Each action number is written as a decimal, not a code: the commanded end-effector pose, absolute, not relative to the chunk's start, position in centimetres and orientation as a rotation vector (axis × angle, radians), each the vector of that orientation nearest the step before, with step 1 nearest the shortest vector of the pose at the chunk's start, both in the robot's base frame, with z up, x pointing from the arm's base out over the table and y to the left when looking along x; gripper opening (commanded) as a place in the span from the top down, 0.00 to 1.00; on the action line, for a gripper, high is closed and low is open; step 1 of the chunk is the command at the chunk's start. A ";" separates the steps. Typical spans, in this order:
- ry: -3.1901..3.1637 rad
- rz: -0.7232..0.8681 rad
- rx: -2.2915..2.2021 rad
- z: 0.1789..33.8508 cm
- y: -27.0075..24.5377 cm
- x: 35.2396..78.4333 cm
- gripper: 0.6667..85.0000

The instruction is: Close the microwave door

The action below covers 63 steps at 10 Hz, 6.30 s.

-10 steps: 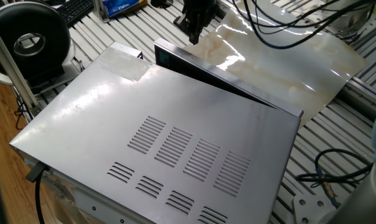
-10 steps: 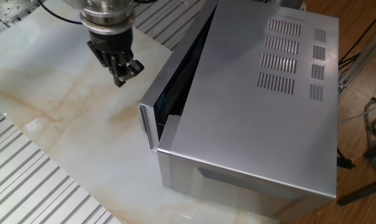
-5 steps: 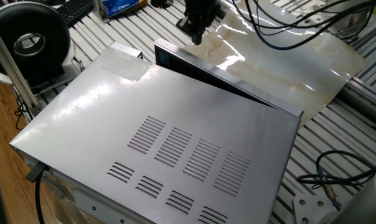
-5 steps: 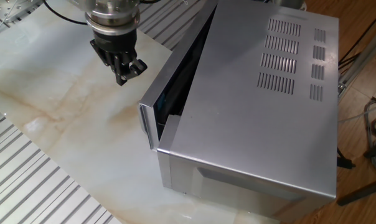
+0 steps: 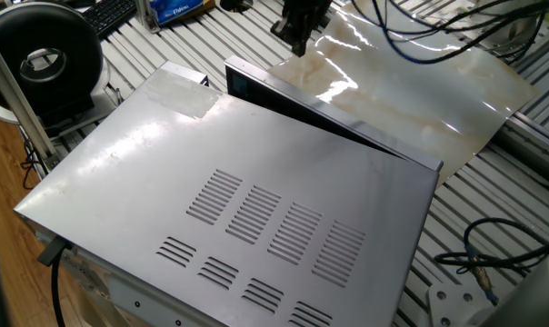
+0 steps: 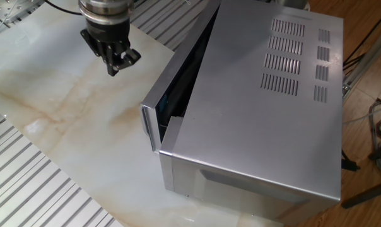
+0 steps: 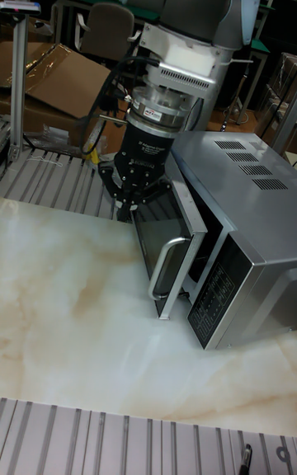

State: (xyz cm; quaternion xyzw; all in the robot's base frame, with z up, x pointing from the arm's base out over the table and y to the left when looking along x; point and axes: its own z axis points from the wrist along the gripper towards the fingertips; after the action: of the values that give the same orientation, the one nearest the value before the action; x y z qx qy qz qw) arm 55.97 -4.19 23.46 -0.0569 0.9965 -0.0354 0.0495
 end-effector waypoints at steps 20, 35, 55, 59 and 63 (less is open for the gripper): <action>3.048 0.060 0.000 23.0 5.5 53.3 1.00; 3.054 0.067 0.050 23.0 8.6 51.8 1.00; 3.042 0.039 0.109 23.3 8.4 52.1 1.00; 3.036 0.074 0.090 22.7 7.2 51.4 1.00; 3.032 0.094 0.079 22.5 7.5 51.6 1.00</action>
State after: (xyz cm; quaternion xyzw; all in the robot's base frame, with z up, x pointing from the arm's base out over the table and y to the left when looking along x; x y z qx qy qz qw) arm 51.52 7.16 22.45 0.0271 0.9981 0.0200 0.0517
